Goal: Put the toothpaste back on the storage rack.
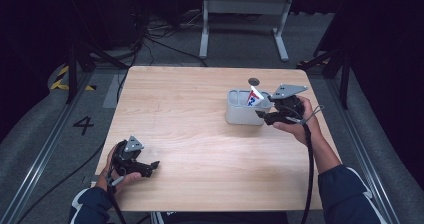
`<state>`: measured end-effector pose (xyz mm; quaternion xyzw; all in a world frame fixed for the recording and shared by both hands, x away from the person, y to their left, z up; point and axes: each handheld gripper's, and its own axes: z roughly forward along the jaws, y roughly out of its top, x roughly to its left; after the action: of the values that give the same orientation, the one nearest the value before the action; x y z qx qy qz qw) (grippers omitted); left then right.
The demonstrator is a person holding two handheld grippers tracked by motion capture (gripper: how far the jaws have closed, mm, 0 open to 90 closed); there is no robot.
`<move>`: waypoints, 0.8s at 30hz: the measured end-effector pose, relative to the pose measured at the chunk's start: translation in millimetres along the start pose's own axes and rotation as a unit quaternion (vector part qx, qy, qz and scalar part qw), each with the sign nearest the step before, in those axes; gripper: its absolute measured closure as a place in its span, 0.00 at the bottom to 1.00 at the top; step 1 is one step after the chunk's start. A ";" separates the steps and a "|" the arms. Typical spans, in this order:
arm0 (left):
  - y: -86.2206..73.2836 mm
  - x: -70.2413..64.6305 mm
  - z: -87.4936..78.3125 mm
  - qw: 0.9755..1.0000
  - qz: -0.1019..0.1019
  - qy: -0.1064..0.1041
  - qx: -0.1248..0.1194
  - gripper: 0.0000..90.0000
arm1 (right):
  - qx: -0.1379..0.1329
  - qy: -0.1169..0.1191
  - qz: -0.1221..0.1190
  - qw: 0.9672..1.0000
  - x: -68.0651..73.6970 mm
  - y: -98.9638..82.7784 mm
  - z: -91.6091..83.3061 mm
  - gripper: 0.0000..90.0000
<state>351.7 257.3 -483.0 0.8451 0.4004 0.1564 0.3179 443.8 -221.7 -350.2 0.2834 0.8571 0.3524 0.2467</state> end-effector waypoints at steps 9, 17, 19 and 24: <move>0.0 0.0 0.0 1.000 0.000 0.000 0.000 0.01 | 0.002 0.006 -0.009 1.000 5.0 -12.4 -9.2 0.34; 0.2 -0.9 0.2 1.000 -0.010 -0.005 0.003 0.00 | 0.020 0.004 -0.022 1.000 8.7 -28.9 -16.7 0.34; 0.1 -1.1 0.3 1.000 -0.011 -0.005 0.003 0.01 | 0.023 0.004 -0.027 0.999 10.0 -33.2 -17.9 0.33; 0.1 -1.1 0.2 1.000 -0.011 -0.005 0.003 0.01 | 0.028 -0.001 -0.029 0.999 12.5 -43.5 -23.0 0.32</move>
<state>351.2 256.3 -483.1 0.8425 0.4082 0.1478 0.3190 407.0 -249.9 -370.8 0.2659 0.8742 0.3204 0.2497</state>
